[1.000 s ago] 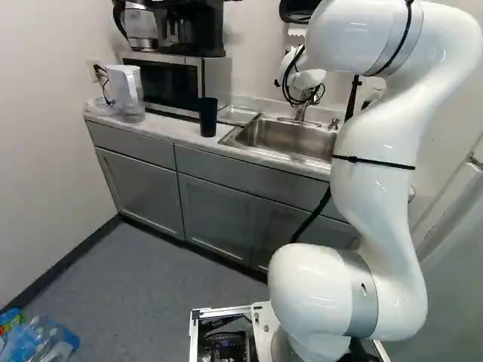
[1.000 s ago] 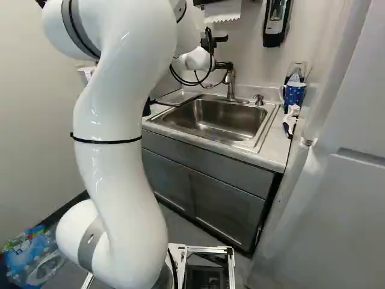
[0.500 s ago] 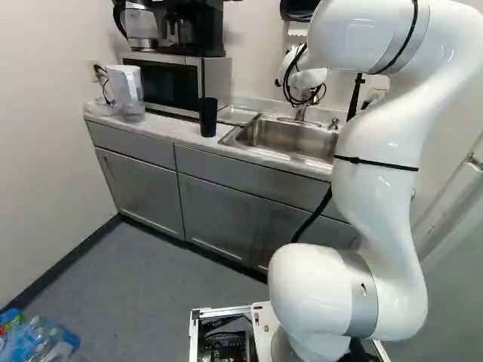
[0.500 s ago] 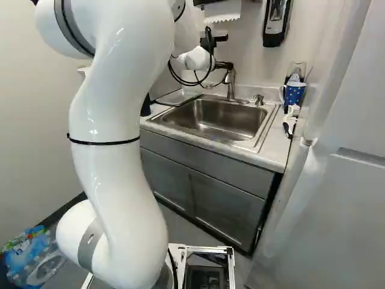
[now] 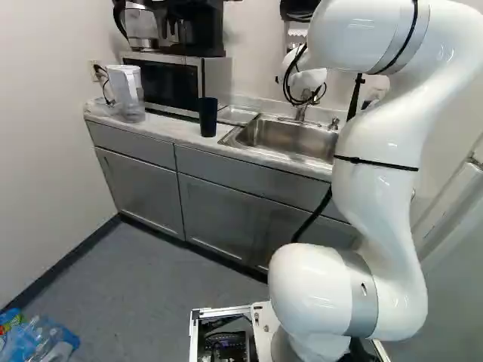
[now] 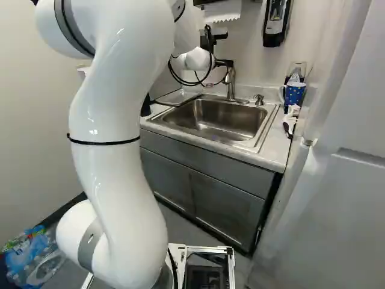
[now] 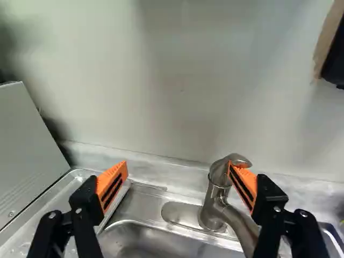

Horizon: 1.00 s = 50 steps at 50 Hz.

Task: Rinse the cup and place it in the tray

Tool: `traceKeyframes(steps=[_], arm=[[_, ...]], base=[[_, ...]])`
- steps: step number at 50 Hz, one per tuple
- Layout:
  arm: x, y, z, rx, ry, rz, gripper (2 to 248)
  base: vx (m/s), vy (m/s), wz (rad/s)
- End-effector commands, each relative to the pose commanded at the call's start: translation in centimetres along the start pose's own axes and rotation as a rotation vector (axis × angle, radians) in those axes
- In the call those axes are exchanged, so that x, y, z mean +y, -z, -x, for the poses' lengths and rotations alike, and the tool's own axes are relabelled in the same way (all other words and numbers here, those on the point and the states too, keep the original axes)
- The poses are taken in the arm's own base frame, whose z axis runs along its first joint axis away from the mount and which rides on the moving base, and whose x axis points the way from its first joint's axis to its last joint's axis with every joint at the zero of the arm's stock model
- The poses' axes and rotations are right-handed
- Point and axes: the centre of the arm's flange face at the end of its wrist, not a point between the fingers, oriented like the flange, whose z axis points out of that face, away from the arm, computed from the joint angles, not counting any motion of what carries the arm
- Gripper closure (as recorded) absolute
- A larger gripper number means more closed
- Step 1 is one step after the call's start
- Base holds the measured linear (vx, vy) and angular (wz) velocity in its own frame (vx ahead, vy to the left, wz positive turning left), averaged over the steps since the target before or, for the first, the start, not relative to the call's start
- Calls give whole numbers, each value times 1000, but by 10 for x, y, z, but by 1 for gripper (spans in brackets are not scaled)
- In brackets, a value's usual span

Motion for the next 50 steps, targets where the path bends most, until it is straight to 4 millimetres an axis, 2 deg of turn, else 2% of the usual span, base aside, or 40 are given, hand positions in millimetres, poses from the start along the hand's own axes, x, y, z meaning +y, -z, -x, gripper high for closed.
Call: traceKeyframes(steps=[50], arm=[[-2,-11,-4,42,0,-3,3]], base=[[0,0,0]])
